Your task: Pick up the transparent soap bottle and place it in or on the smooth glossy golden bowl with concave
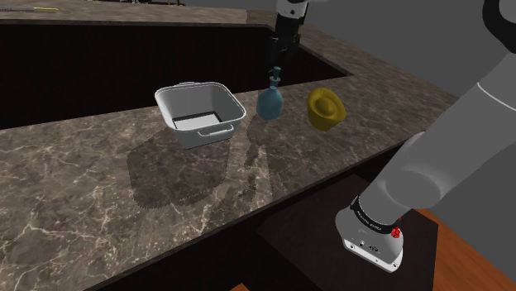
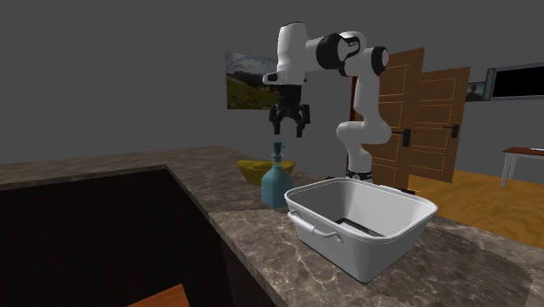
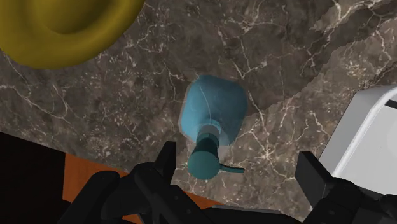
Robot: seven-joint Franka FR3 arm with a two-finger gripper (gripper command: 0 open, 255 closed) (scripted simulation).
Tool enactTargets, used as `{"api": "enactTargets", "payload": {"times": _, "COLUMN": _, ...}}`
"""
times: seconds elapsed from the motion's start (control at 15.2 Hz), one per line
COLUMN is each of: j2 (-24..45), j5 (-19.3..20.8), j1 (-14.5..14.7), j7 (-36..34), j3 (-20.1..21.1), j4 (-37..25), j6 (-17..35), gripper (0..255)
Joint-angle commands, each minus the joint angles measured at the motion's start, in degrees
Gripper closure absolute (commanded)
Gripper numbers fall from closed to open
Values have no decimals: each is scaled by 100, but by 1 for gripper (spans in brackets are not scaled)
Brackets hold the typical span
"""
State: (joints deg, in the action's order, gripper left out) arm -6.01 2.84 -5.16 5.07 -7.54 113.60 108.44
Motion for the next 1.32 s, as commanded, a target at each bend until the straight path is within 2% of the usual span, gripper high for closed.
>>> {"api": "enactTargets", "payload": {"times": 0.0, "j2": 390, "j5": 11, "j1": -46, "j7": 60, "j3": -57, "j4": -255, "j6": 132, "gripper": 0}}
{"api": "enactTargets", "payload": {"times": 0.53, "j2": 523, "j5": 3, "j1": -61, "j7": 68, "j3": -74, "j4": 181, "j6": 701, "gripper": 0}}
{"api": "enactTargets", "payload": {"times": 1.06, "j2": 523, "j5": 3, "j1": -61, "j7": 68, "j3": -74, "j4": 180, "j6": 700, "gripper": 0}}
{"api": "enactTargets", "payload": {"times": 1.12, "j2": 523, "j5": 3, "j1": -61, "j7": 68, "j3": -74, "j4": 180, "j6": 700, "gripper": 255}}
{"api": "enactTargets", "payload": {"times": 1.25, "j2": 523, "j5": 3, "j1": -61, "j7": 68, "j3": -74, "j4": 180, "j6": 700, "gripper": 255}}
